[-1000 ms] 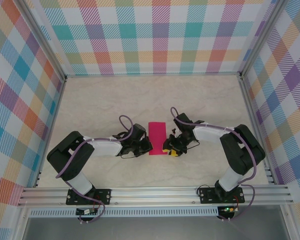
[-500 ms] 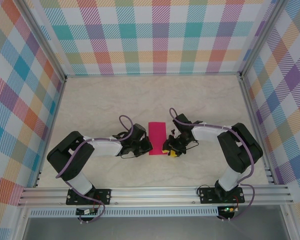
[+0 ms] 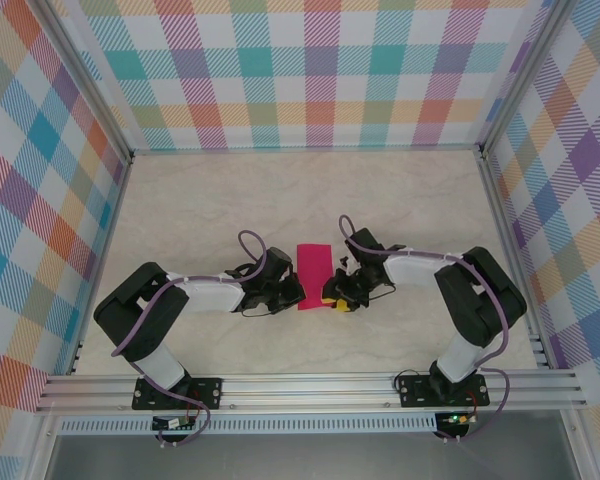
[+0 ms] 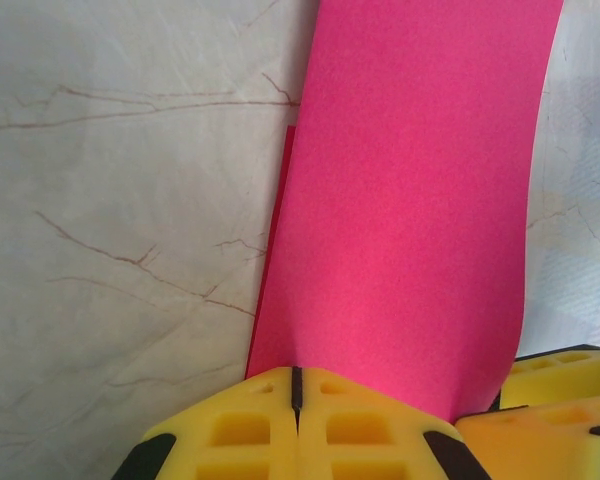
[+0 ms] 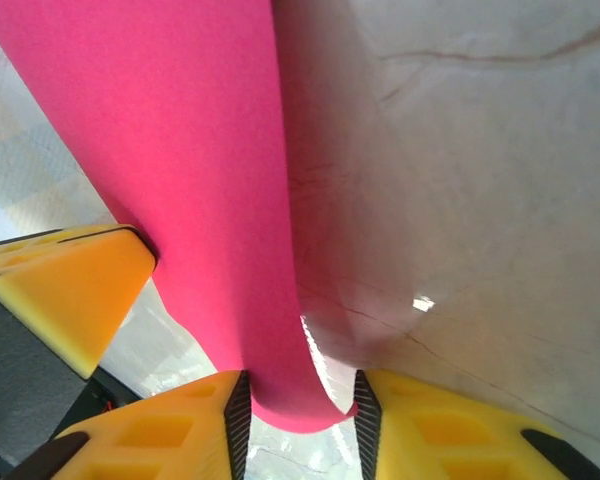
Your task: Fold a paper plane with a square sheet of paper (pick it up from the middle)
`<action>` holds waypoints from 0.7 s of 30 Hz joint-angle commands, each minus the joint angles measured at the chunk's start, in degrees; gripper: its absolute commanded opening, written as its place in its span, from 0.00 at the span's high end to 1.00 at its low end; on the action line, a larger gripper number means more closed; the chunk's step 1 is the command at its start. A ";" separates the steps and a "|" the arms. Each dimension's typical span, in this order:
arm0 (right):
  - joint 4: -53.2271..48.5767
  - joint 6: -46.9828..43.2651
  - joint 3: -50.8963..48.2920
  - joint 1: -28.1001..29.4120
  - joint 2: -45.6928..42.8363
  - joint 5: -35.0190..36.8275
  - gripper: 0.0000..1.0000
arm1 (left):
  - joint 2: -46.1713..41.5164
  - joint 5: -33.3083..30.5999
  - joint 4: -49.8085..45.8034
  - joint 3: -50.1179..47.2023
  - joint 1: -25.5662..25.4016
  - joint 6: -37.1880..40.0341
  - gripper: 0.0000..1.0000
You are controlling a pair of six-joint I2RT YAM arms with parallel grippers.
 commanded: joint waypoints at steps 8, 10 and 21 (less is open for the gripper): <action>10.48 0.88 -2.89 0.16 -4.90 3.19 0.60 | 2.69 -0.39 -5.89 -1.46 -0.38 -0.66 0.99; 11.19 0.81 -2.35 0.15 -4.19 3.01 0.60 | 2.65 -0.34 -5.98 -1.45 -0.45 -0.57 0.98; 10.55 0.69 -1.09 -0.03 -2.47 1.66 0.62 | 2.59 -0.26 -5.86 -1.49 -0.42 -0.57 0.99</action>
